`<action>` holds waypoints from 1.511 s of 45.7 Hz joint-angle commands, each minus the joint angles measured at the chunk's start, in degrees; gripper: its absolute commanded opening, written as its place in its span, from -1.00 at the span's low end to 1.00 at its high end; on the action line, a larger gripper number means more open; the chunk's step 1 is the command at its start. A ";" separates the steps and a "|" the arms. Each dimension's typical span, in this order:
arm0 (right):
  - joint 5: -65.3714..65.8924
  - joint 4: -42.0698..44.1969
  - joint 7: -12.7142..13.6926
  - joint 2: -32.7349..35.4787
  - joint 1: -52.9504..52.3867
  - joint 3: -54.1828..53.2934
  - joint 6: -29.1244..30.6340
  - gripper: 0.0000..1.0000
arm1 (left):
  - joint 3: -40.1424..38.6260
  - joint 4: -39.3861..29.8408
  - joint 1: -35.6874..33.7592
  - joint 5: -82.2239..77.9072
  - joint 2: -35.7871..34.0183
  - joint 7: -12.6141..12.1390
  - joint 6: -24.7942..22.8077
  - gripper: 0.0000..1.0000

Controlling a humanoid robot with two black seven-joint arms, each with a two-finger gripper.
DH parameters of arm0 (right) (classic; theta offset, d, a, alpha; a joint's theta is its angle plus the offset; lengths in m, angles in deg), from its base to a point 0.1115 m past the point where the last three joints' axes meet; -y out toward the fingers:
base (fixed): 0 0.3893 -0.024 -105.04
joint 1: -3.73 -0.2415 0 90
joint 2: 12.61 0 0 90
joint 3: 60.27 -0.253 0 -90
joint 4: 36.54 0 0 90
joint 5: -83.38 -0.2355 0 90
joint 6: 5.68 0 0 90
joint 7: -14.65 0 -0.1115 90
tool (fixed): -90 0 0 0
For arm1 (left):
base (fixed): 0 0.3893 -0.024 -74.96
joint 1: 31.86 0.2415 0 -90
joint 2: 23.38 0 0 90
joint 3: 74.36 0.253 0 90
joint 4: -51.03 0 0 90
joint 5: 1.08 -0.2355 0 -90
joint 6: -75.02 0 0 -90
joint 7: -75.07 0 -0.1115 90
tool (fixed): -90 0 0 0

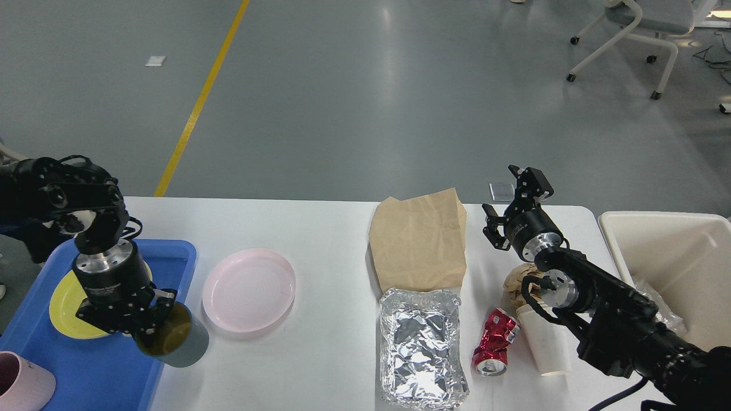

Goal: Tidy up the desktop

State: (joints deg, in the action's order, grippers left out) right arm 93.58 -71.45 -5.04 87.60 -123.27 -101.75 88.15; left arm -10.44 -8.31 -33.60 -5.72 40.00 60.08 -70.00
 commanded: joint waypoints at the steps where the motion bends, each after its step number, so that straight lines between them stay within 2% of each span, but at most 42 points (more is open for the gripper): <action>1: 0.00 0.02 0.00 0.08 0.00 0.00 -0.06 1.00 | 2.08 0.80 0.77 -0.11 -4.76 -0.30 0.02 -1.00; 10: 0.00 0.02 0.00 0.08 0.00 0.00 0.03 1.00 | 2.70 2.65 5.08 -0.64 -10.56 -0.30 0.02 -1.00; 17: 0.00 0.02 0.00 0.08 0.00 0.00 0.03 1.00 | 1.82 8.09 9.82 -0.72 -10.65 -0.04 0.02 -1.00; 24: 0.00 0.02 0.00 -0.01 0.00 0.00 0.03 1.00 | 1.29 11.87 10.97 -0.64 -10.30 0.31 0.02 -1.00; 53: 0.00 0.02 0.00 -0.01 0.00 0.00 0.03 1.00 | -0.99 14.25 17.12 -0.55 -8.98 0.22 0.02 -1.00; 63: 0.00 -0.07 0.00 -0.01 0.00 0.00 -0.06 1.00 | -1.17 14.43 17.74 -0.55 -7.84 0.31 0.02 -0.89; 69: 0.00 -0.07 0.00 -0.01 0.00 0.00 0.03 1.00 | -1.17 14.43 17.91 -0.55 -7.75 0.40 0.02 -0.72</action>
State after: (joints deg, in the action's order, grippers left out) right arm 93.58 -71.48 -5.04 87.60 -123.27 -101.75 88.14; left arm -11.62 6.10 -15.78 -6.26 32.19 60.37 -69.98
